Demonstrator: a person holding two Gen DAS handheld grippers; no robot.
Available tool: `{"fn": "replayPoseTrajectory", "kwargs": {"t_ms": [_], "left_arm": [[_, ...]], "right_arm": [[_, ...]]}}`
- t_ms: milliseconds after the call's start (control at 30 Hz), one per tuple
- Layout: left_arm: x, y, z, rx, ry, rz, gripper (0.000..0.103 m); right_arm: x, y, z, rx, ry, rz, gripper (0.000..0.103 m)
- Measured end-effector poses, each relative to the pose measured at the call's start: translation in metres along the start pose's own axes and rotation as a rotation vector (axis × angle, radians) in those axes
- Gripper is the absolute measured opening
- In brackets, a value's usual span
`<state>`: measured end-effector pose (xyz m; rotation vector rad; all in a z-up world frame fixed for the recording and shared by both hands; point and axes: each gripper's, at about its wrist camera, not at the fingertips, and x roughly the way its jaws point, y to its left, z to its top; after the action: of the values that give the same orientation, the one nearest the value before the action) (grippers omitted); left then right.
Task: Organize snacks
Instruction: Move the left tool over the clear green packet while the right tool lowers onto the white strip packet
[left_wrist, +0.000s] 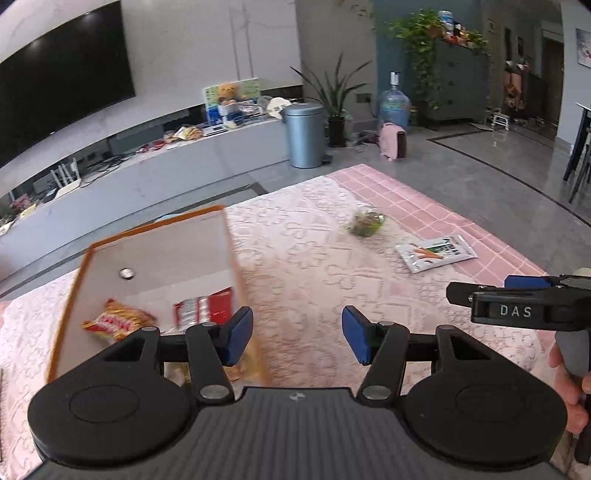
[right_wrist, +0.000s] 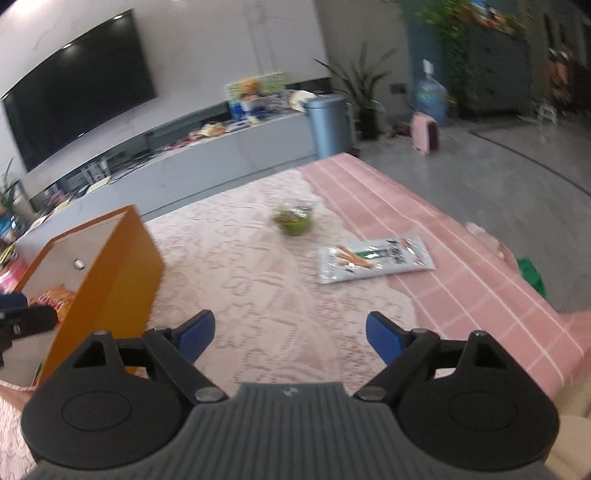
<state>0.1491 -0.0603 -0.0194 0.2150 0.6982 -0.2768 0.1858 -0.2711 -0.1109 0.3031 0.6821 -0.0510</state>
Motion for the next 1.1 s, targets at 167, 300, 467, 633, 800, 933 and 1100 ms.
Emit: {"fn": "replayPoseTrajectory", "kwargs": {"t_ms": [167,300,467,633,800,933,1100], "left_arm": [[0.018,-0.027,0.013,0.082,-0.012,-0.048,0.066],[0.042,-0.038,0.023,0.103,0.016,-0.079,0.066],[0.076,-0.049,0.027,0.122,0.073,-0.113,0.065],[0.112,-0.058,0.034,0.144,0.126,-0.113,0.063],[0.138,-0.06,0.047,0.125,0.133,-0.098,0.063],[0.156,-0.063,0.053,0.132,0.136,-0.094,0.063],[0.175,-0.064,0.058,0.161,0.12,-0.11,0.063]], "right_arm": [[0.01,-0.021,0.01,0.074,0.0,-0.03,0.086],[0.032,-0.041,0.019,0.176,0.042,-0.08,0.086],[0.057,-0.058,0.032,0.258,0.069,-0.124,0.086],[0.085,-0.075,0.04,0.313,0.128,-0.141,0.086],[0.112,-0.084,0.045,0.349,0.183,-0.128,0.086],[0.132,-0.091,0.05,0.378,0.224,-0.096,0.086],[0.153,-0.098,0.06,0.366,0.23,-0.098,0.088]]}}
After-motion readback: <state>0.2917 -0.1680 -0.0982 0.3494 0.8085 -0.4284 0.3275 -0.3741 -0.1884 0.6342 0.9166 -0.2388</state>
